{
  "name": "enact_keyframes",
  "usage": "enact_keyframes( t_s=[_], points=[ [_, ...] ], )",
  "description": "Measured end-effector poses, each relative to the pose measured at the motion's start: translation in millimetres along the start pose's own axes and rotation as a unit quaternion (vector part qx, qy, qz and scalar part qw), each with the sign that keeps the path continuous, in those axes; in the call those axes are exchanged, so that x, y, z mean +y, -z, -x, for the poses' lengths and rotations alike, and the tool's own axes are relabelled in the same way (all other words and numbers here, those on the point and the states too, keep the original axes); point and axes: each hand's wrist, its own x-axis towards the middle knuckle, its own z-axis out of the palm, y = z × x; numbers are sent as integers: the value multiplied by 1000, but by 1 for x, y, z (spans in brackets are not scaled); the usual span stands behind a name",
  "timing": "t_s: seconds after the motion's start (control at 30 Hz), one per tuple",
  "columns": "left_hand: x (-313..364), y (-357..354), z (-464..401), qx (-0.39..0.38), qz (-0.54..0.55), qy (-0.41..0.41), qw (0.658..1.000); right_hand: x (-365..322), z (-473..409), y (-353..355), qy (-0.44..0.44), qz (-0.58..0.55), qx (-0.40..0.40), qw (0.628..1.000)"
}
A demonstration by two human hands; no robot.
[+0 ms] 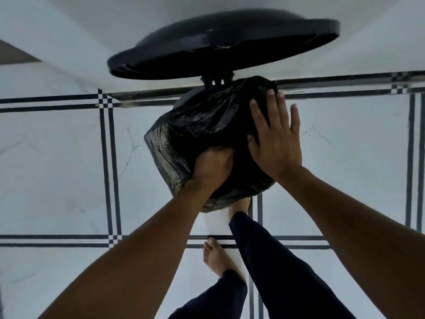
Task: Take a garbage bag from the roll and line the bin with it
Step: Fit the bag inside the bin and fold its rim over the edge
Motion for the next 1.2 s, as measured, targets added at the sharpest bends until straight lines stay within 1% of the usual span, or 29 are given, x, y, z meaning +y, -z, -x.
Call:
enact_keyframes(
  t_s=[0.03,0.07,0.13,0.17,0.23,0.27,0.3,0.33,0.37,0.4,0.47,0.5,0.53,0.6,0.63,0.67,0.73,0.77,0.8,0.83,0.87,0.9,0.93,0.97,1.0,1.03,1.13,1.2],
  points=[
    [-1,5,14,60,0,-38,998,-6,5,4,-40,-31,11,999],
    [0,12,26,99,-5,-61,993,-12,11,7,-85,-64,16,994],
    [-1,23,47,140,-24,-61,988,-27,24,9,-186,-140,7,973],
    [-3,28,56,152,-24,-40,987,-33,29,9,-242,-185,-8,952],
    [-7,35,73,170,10,32,985,-41,34,8,-343,-300,-43,889],
    [-7,38,80,170,49,79,981,-41,34,8,-374,-350,-51,857],
    [-5,40,84,170,97,131,972,-41,33,9,-392,-385,-49,834],
    [-4,42,85,181,145,180,956,-39,31,10,-403,-404,-42,820],
    [-2,45,83,205,191,227,933,-35,27,10,-413,-414,-37,811],
    [-2,48,78,240,238,276,900,-31,23,10,-424,-418,-37,803],
    [-10,56,61,309,323,367,816,-21,13,7,-444,-409,-50,795],
    [-16,59,52,321,345,387,792,-16,8,6,-451,-395,-60,798],
    [-23,62,43,314,344,385,797,-11,2,5,-453,-380,-70,803],
    [-34,66,32,275,293,347,848,-4,-7,5,-453,-368,-91,807],
    [-37,68,27,263,277,335,861,0,-12,5,-455,-363,-102,807],
    [-41,68,22,261,280,335,861,3,-17,5,-458,-355,-110,808],
    [-48,71,15,263,329,350,837,4,-24,5,-467,-325,-113,815],
    [-51,74,12,260,363,354,822,4,-27,6,-471,-300,-97,824],
    [-54,76,8,255,399,356,806,3,-29,7,-467,-266,-66,841],
    [-56,80,4,251,435,357,788,1,-29,9,-445,-228,-18,866],
    [-58,84,-1,248,467,354,772,-2,-29,12,-394,-193,35,898],
    [-58,87,-5,244,492,348,760,-5,-28,14,-319,-172,76,929],
    [-59,90,-8,240,510,343,751,-7,-27,14,-239,-165,91,953],
    [-60,92,-12,235,527,341,742,-9,-27,11,-172,-164,84,968],
    [-62,93,-14,225,542,343,734,-9,-28,7,-130,-167,62,975],
    [-64,95,-16,212,557,342,727,-9,-31,4,-115,-169,33,978],
    [-65,101,-21,170,591,318,721,-4,-44,-2,-129,-161,-21,978],
    [-65,106,-25,162,604,315,714,2,-54,-2,-141,-155,-44,977]
  ],
)
